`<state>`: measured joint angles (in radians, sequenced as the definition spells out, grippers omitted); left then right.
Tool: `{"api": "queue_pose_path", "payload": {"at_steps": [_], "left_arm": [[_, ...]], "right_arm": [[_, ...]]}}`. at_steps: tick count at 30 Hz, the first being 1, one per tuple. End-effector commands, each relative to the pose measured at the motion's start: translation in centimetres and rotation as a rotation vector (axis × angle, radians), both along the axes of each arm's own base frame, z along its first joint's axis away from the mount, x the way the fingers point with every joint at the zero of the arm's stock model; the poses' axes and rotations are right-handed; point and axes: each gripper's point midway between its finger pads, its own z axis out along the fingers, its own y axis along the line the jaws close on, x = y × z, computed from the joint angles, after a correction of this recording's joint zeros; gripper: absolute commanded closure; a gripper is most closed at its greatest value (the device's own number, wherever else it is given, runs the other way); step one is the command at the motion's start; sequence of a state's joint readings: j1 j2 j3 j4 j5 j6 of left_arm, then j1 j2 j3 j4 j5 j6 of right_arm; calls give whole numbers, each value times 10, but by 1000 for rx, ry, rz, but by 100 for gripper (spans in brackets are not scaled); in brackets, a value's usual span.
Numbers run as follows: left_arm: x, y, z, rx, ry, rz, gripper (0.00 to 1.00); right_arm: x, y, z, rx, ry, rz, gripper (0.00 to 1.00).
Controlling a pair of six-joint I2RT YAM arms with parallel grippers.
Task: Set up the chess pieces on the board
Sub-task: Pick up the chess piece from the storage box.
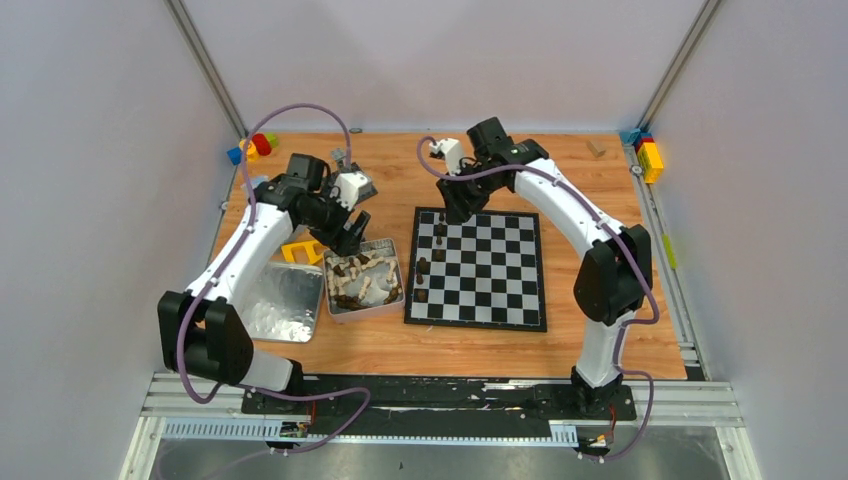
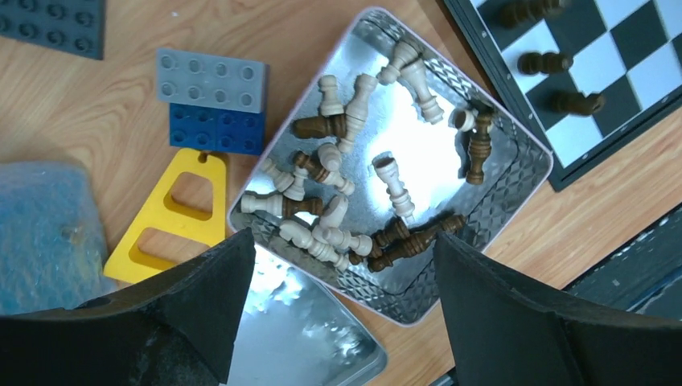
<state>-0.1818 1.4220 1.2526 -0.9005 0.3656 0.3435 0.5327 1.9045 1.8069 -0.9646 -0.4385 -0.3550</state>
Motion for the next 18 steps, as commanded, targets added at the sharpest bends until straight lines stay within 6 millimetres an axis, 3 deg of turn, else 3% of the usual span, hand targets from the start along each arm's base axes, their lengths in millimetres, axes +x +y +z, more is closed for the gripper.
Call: {"api": "queue_pose_path", "payload": {"at_steps": [1,6,10,18], "left_arm": [[3,-2,-8,129,-76,-74,17],[-3,-10,-33,196,-54,-106,26],[-13,-24,-43,173,-42,-157,31],[-31,-84,-58,89,-48,-340,39]], "right_arm": [[-2,-2,23,97,-52,4,58],[-7,-12,13,80,-63,-1,58],[-10,-17,11,82,-67,2,59],[-9,-23,6,63,-76,-8,61]]}}
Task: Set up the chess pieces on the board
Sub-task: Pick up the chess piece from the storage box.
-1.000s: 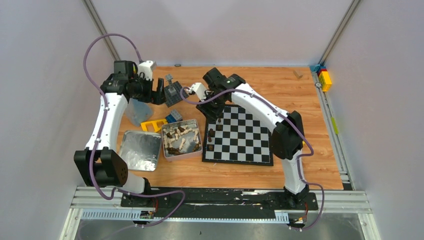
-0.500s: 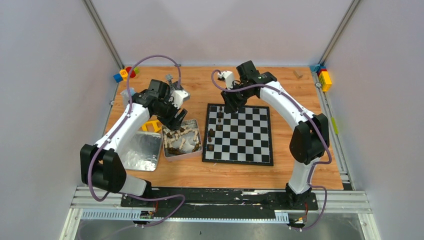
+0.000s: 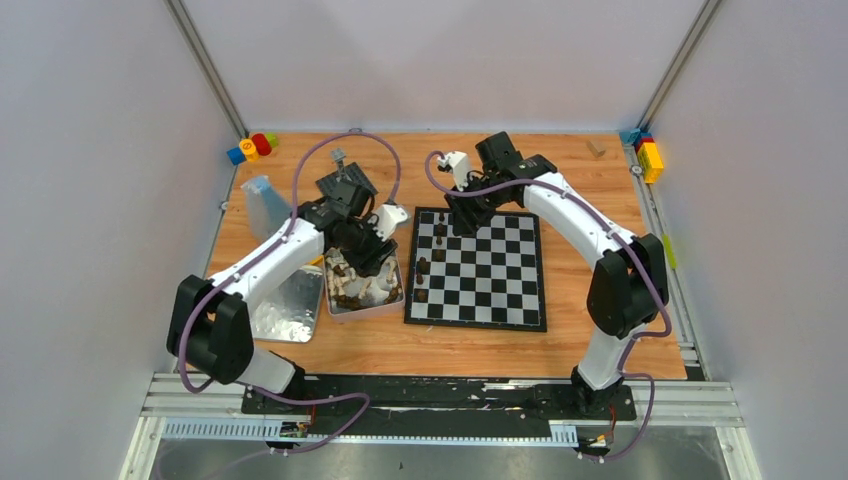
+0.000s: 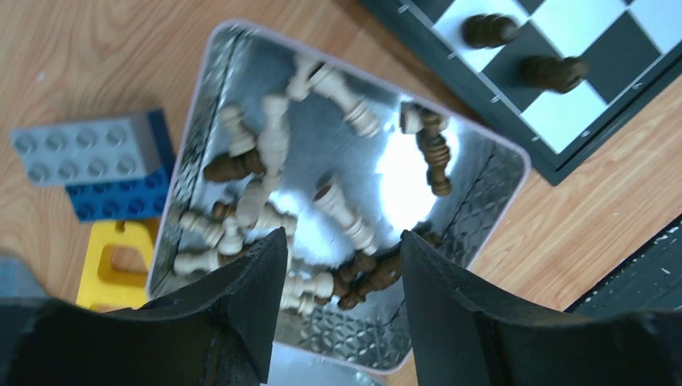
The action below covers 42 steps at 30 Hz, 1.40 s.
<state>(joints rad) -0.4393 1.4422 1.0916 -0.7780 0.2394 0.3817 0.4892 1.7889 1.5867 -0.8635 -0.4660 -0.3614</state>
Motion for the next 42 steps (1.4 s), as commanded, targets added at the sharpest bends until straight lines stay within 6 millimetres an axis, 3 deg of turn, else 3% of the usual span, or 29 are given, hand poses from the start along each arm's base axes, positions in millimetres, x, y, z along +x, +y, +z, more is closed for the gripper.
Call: {"api": "queue_pose_path", "payload": {"at_steps": [1,7,12,24,31,36,42], "left_arm": [[1,-37,-11,-46,-30,-117,39],[-1,-55,-31,-46,14,-166,41],[-14,-63,-47,-32,82,-209,40],[-34,-65,-70,3,171,-239,42],[-33,-59,-82,44,177,-227,51],[-29,-60,-74,34,149,-221,66],[-18,-59,-43,-20,67,-197,75]], "right_arm": [[7,0,22,39,-89,12,61],[6,-8,19,22,-93,-2,62],[4,-10,16,16,-87,-2,62],[1,-13,9,5,-75,-3,62],[1,-13,7,0,-70,-5,62],[2,-13,5,0,-65,-7,62],[3,-11,6,5,-64,-6,63]]}}
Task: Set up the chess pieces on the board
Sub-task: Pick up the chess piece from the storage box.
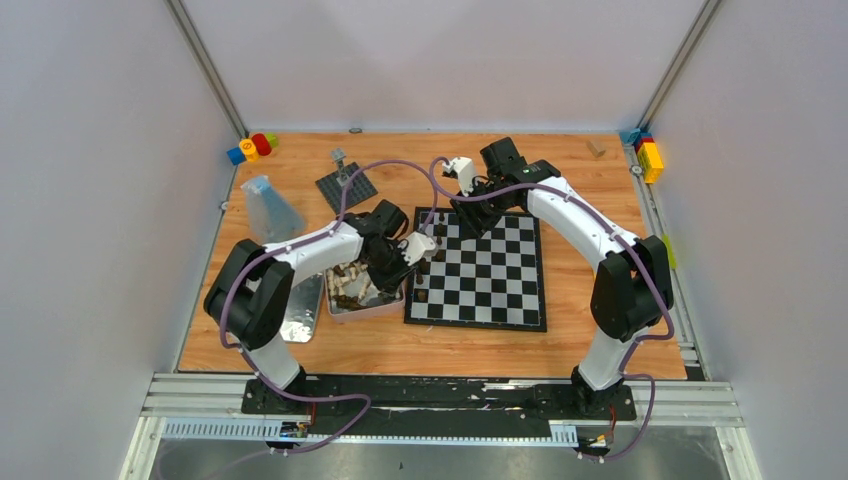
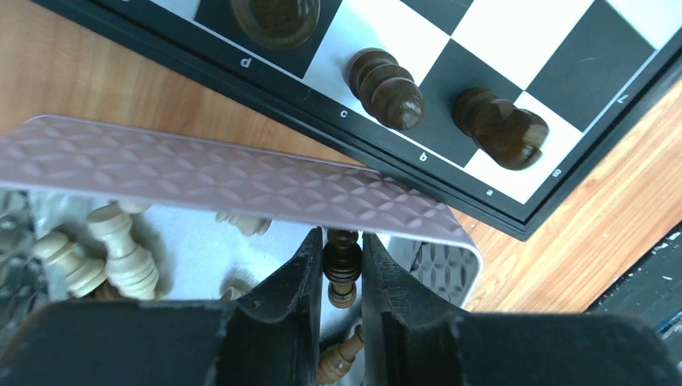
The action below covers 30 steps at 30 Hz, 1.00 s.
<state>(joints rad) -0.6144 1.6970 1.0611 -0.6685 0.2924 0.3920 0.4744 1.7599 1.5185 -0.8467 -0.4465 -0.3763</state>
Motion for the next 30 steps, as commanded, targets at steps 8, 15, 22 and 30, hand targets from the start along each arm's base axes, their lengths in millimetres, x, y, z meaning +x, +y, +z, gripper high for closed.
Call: {"api": "queue_pose_path", "payload": {"at_steps": [8,15,22,30], "left_arm": [[22,8,55,-149,-88,61,80],[19,11,62,-219,-41,83,80],[14,9,84,-361,11,73,79],[13,2,110,-456,-87,9,77]], "right_arm": [[7,5,20,47,-63,15,63],[2,19,28,122,-22,42,63],[-8,48,49,281,59,110,60],[-20,99,74,491,210,187,59]]}}
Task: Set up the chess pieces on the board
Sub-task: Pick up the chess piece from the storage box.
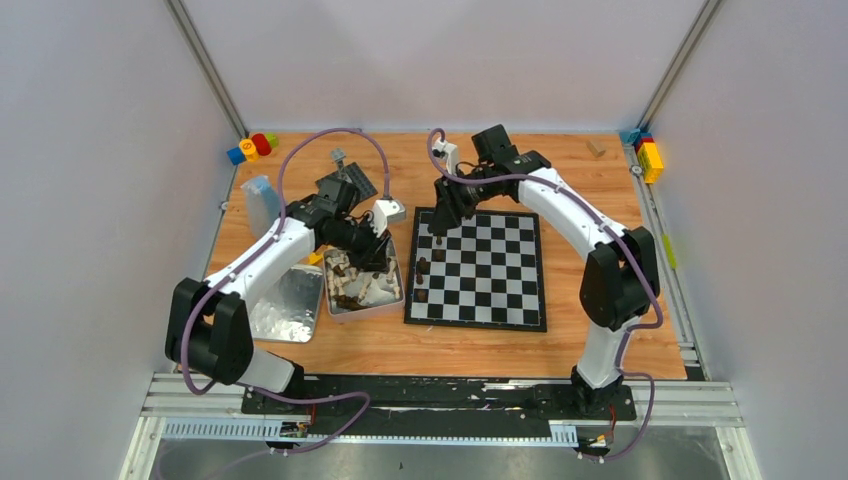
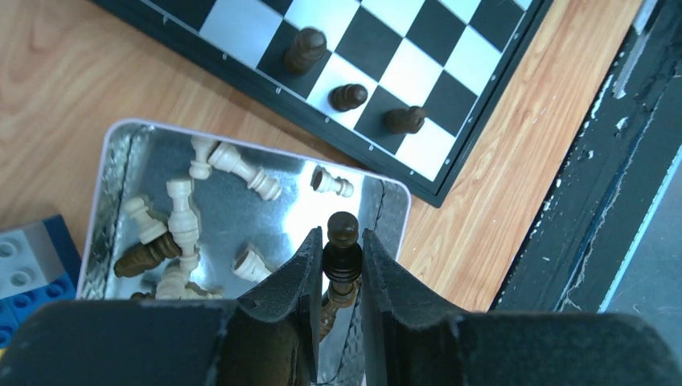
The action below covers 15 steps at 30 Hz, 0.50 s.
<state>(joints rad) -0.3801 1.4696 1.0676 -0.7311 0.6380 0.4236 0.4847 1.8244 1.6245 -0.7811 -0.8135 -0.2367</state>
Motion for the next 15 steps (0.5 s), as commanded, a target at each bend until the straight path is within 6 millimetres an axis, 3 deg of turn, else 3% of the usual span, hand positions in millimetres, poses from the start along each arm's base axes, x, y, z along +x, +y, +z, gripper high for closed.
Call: {"api": "queue_pose_path", "payload": {"at_steps": [1,6,15], "left_arm": [[2,-11,26,-90,-98,-60,76],[4,-11,31,-92,-113,-41,75],[7,-6,29,-68,-129,-11,74]], "right_arm": [[-6,42,26,160,83,70,59],[-9,65,17,197,214,96,59],[-28,84,1,209,352,158,57]]}}
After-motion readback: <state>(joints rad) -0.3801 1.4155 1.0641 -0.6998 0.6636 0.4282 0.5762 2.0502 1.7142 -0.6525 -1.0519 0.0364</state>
